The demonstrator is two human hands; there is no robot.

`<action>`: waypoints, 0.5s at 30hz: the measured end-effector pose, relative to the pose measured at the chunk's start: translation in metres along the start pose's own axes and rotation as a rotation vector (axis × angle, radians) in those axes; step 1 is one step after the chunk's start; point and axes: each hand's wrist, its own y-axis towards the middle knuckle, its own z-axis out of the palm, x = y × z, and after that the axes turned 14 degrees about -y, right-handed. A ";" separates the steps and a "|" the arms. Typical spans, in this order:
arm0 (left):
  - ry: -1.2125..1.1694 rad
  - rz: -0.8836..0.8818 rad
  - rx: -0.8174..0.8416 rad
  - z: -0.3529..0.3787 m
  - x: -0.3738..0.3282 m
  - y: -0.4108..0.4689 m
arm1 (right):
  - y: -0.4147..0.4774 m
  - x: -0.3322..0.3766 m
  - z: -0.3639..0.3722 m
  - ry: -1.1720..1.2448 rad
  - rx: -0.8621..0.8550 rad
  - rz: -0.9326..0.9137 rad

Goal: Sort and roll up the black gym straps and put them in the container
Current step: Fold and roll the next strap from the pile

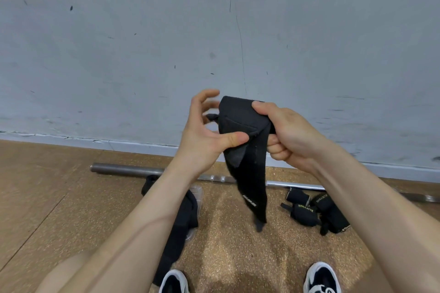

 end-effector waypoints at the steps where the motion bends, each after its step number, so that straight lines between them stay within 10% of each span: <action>1: 0.127 0.076 0.055 -0.002 -0.002 0.000 | 0.000 0.000 0.000 -0.029 -0.007 0.009; 7: 0.752 0.234 0.275 -0.001 -0.021 -0.001 | 0.003 -0.006 0.000 -0.088 0.100 0.100; 15: 0.547 0.014 -0.094 -0.015 -0.021 0.004 | 0.005 -0.015 -0.001 -0.105 0.003 0.013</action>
